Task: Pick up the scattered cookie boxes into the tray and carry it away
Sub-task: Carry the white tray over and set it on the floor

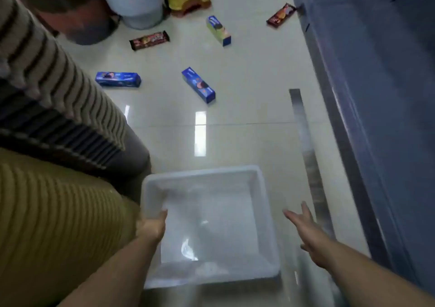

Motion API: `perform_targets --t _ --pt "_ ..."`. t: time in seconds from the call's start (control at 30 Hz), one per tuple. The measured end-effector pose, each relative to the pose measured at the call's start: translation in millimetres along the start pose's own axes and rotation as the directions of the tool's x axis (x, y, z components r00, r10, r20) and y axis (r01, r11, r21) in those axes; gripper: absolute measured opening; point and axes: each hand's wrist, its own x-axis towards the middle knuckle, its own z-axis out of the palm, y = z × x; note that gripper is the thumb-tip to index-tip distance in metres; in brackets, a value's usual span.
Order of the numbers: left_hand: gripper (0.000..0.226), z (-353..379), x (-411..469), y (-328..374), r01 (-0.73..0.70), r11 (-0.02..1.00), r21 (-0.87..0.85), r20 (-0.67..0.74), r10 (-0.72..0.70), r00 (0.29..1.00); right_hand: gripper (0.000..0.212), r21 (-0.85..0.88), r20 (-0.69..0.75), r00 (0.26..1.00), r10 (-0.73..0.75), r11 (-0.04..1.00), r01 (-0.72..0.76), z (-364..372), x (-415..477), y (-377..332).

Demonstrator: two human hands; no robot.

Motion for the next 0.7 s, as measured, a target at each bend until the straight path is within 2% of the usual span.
perform_targets --t 0.07,0.17,0.27,0.4,0.53,0.6,0.7 --pt "0.077 15 19 -13 -0.020 0.997 0.080 -0.042 0.023 0.999 0.087 -0.056 -0.035 0.998 -0.060 0.997 0.058 10 33 9" --pt "0.073 27 49 -31 -0.028 0.993 0.114 -0.060 0.035 0.998 0.089 -0.110 -0.037 0.993 -0.111 0.988 0.106 27 79 18" --pt "0.071 30 68 -43 -0.029 0.975 0.220 -0.103 0.053 0.993 0.090 -0.167 -0.027 0.989 -0.144 0.976 0.137 44 108 23" --pt "0.075 37 69 -47 -0.089 0.968 0.233 -0.143 0.125 0.982 0.093 -0.341 -0.032 0.986 -0.161 0.930 0.141 65 130 32" --pt "0.071 32 79 -44 -0.087 0.981 0.175 -0.125 0.110 0.986 0.088 -0.550 -0.086 0.976 -0.199 0.827 0.120 62 140 35" --pt "0.066 31 80 -34 -0.152 0.972 0.180 -0.091 0.170 0.981 0.077 -0.603 -0.153 0.950 -0.273 0.787 0.129 51 145 29" --pt "0.057 29 65 -8 -0.314 0.936 0.157 -0.095 0.331 0.939 0.065 -0.669 -0.243 0.874 -0.421 0.725 0.164 32 143 10"
